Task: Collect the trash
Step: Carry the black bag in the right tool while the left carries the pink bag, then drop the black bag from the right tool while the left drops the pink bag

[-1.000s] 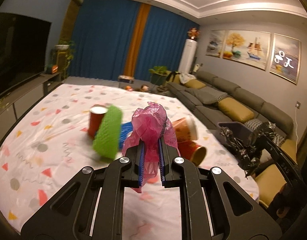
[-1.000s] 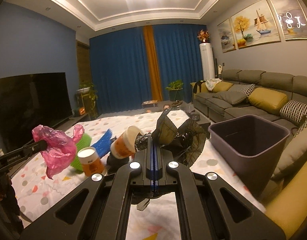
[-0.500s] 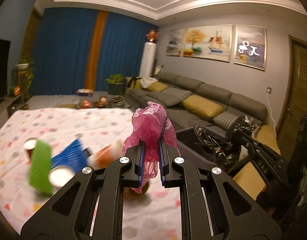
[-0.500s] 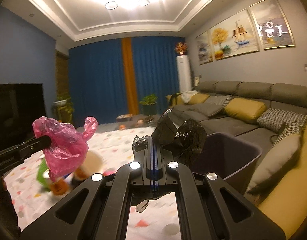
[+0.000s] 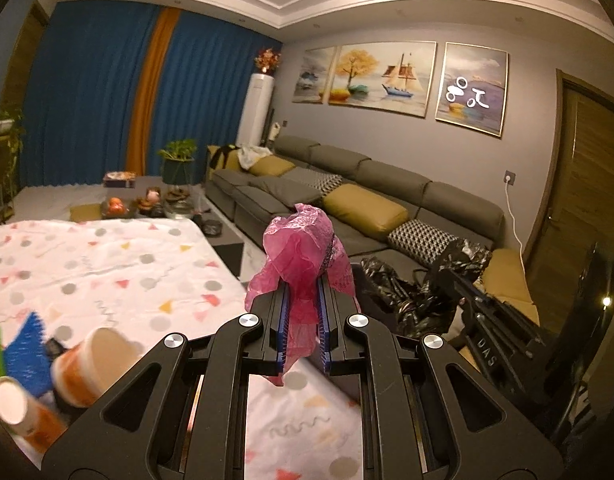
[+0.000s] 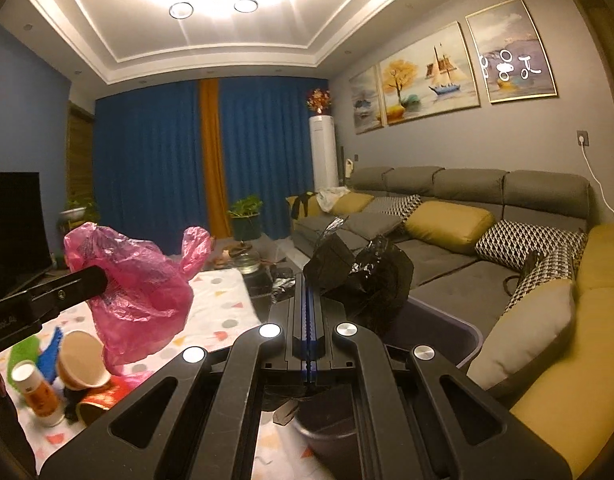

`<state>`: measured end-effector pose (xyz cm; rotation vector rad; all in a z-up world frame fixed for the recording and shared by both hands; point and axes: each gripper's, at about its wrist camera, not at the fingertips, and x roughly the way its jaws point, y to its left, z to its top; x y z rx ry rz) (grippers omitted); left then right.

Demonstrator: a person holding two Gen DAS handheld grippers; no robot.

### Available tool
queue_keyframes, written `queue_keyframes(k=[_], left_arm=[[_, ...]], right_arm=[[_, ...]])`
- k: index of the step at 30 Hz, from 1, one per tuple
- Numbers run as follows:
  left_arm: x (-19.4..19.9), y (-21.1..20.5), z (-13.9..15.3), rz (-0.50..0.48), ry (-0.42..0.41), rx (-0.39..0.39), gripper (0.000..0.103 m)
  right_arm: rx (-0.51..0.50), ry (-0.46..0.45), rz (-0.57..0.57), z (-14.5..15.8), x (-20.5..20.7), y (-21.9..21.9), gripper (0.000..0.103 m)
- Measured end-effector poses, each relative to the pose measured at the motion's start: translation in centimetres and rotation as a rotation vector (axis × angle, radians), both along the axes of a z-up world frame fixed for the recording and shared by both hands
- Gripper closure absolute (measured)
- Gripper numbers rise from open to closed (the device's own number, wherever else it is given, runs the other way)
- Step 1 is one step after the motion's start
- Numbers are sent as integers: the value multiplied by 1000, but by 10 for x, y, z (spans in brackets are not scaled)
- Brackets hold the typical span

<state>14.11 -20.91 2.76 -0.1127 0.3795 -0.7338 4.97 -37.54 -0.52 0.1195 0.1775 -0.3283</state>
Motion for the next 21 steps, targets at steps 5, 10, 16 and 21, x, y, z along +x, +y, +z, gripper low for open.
queue_keyframes(k=[5, 10, 16, 21], left_arm=[[22, -31, -12, -27, 57, -2, 91], [34, -56, -23, -50, 80, 12, 91], [42, -77, -32, -72, 101, 27, 91], [52, -92, -38, -90, 114, 36, 91]], right_arm=[[20, 29, 7, -10, 17, -19, 101], [44, 49, 1, -20, 26, -27, 101], [57, 71, -7, -26, 32, -34, 101], [58, 88, -8, -29, 35, -38, 101]])
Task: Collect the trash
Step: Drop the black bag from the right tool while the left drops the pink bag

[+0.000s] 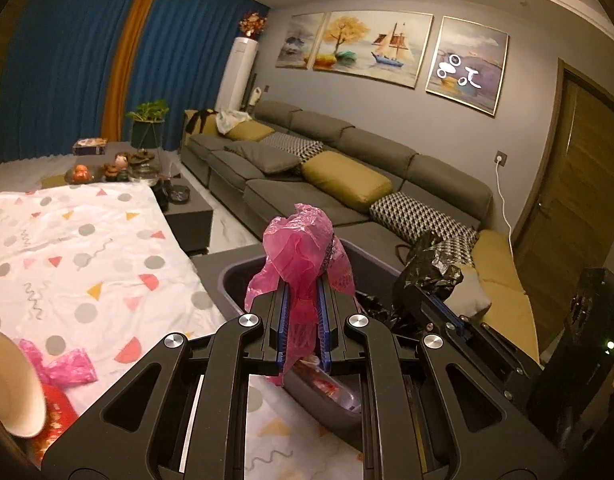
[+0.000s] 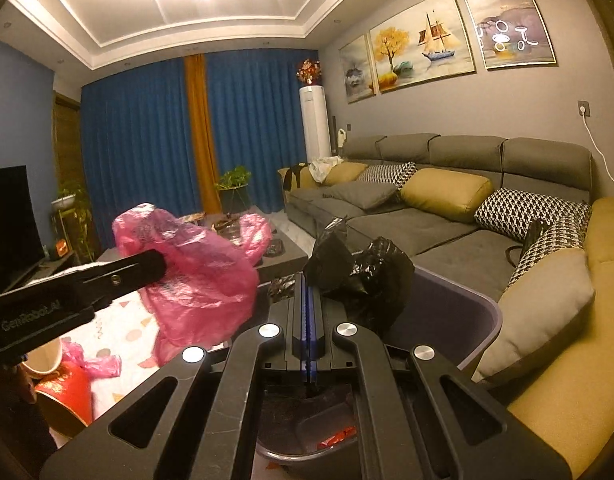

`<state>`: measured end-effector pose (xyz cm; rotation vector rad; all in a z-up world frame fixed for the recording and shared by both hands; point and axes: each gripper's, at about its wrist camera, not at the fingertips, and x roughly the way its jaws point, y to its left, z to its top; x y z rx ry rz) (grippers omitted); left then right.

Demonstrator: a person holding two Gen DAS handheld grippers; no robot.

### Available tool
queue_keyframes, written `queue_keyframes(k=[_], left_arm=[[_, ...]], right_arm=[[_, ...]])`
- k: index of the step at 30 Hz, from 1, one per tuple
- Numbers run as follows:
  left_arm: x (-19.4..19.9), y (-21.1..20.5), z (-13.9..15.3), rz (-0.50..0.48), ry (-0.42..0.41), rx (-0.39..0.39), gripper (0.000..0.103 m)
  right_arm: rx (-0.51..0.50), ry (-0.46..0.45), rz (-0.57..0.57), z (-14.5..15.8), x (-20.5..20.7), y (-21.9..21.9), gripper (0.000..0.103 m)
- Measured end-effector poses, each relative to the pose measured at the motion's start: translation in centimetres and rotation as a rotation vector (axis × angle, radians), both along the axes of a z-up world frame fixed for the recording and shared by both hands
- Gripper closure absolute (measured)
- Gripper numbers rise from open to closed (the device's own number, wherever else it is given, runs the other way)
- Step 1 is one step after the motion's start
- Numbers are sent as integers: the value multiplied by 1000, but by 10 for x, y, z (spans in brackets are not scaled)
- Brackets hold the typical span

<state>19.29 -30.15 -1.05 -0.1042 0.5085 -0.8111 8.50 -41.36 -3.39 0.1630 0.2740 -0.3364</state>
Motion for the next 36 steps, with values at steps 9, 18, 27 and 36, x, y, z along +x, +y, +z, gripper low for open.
queue_keyframes(k=[9, 18, 27, 36], left_arm=[[15, -22, -20, -42, 61, 27, 91], [22, -33, -41, -93, 109, 76, 84], [14, -21, -43, -46, 91, 80, 32], [-9, 19, -37, 81, 40, 90, 19]], right_arm=[[8, 24, -30, -5, 1, -3, 99], [27, 8, -68, -7, -10, -5, 56], [39, -21, -121, 0, -34, -7, 45], [7, -44, -120, 13, -53, 13, 36]])
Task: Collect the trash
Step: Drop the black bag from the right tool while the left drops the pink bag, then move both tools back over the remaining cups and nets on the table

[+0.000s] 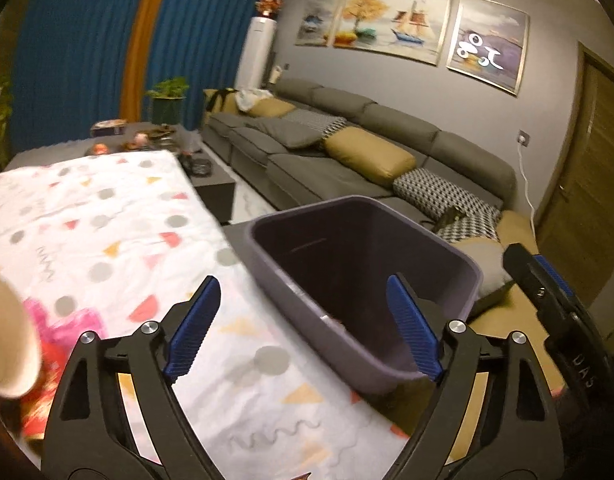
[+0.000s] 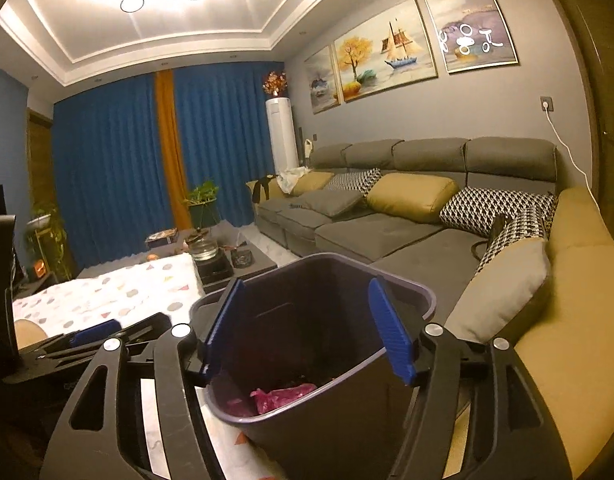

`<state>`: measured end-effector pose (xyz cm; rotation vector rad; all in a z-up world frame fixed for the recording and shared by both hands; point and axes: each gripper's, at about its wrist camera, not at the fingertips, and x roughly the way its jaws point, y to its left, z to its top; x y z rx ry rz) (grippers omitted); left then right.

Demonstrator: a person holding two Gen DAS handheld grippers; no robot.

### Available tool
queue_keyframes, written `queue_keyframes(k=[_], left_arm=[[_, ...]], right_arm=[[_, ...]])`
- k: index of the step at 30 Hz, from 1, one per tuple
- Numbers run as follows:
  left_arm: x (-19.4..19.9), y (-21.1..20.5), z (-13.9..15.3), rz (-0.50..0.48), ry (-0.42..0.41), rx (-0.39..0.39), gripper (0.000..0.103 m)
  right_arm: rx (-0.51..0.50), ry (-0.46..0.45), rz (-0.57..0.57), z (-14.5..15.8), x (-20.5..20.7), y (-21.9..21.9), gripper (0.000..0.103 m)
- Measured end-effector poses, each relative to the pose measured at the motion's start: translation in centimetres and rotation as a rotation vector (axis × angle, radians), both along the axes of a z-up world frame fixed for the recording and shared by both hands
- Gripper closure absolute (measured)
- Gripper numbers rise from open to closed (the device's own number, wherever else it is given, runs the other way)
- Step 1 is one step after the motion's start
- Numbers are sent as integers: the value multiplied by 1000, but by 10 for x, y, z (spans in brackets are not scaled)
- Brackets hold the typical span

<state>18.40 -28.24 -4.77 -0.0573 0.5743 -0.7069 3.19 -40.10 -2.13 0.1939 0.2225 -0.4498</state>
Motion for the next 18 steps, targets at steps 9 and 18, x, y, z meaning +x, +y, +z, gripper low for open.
queue_keyframes(k=[9, 18], left_arm=[[-31, 68, 16, 173, -49, 14, 12], [-66, 157, 23, 364, -109, 35, 9]], right_arm=[[-12, 2, 35, 3, -16, 30, 18], [-12, 41, 68, 3, -24, 66, 16]])
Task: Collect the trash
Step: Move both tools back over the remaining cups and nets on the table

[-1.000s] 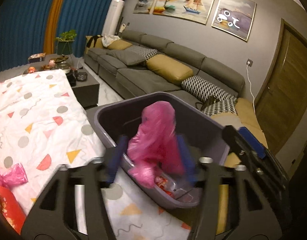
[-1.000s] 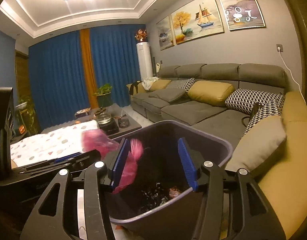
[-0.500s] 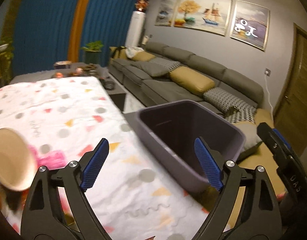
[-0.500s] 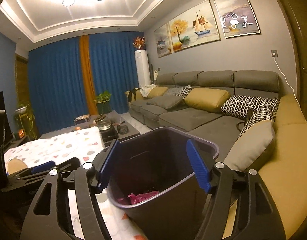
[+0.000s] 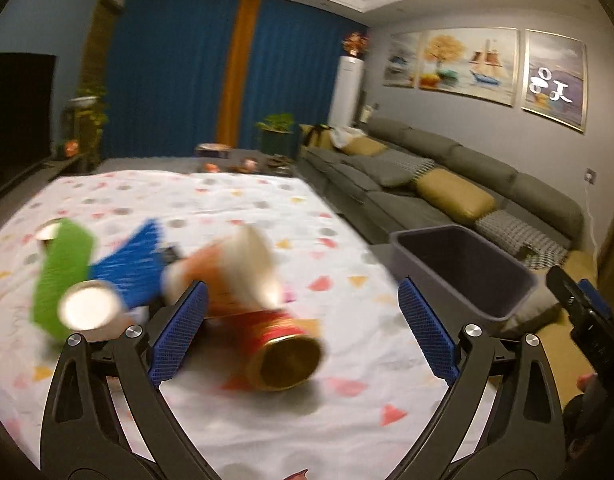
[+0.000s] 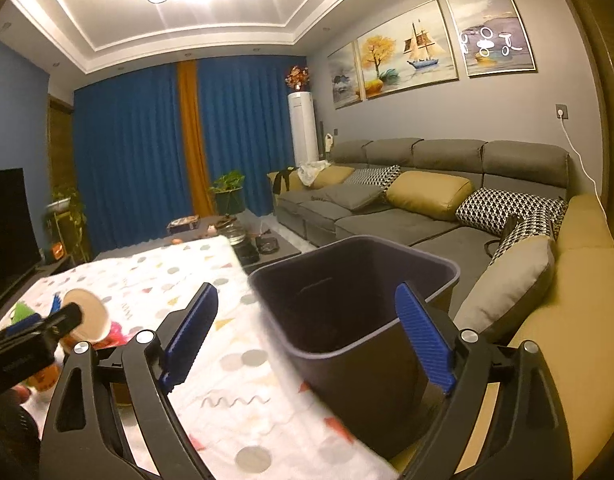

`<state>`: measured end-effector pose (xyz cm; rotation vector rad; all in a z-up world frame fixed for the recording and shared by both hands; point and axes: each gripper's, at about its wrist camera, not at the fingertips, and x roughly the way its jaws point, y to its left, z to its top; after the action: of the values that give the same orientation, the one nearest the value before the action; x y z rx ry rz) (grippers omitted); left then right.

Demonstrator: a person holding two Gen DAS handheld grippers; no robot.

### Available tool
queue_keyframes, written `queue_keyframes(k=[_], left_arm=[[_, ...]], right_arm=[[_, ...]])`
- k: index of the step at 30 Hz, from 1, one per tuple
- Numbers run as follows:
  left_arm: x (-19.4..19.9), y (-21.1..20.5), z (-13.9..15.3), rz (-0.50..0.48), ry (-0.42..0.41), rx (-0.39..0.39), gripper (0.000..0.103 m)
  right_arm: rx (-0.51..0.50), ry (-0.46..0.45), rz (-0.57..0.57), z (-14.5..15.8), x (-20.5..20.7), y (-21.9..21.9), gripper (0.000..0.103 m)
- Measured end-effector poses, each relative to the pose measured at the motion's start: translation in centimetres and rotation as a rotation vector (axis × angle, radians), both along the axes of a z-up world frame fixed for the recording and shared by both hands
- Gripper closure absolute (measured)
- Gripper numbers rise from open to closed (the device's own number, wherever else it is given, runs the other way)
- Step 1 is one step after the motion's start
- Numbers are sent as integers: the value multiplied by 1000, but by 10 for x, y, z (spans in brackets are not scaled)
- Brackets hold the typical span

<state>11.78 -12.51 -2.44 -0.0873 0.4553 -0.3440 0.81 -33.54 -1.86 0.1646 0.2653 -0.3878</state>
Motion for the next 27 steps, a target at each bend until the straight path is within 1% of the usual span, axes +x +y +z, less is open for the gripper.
queue_keyframes(k=[3, 7, 12, 20, 27], left_arm=[[-8, 24, 0, 48, -10, 7, 9], [-19, 59, -4, 100, -4, -4, 9], [-26, 93, -10, 153, 6, -13, 9], [-34, 124, -13, 205, 6, -19, 9], [-39, 153, -14, 264, 2, -20, 9]], right_arm=[[6, 7, 22, -2, -1, 13, 16], [-8, 20, 59, -3, -1, 34, 16], [-20, 27, 103, -4, -2, 59, 16], [-27, 40, 165, -7, 4, 90, 16], [-30, 67, 271, -18, 25, 125, 16]])
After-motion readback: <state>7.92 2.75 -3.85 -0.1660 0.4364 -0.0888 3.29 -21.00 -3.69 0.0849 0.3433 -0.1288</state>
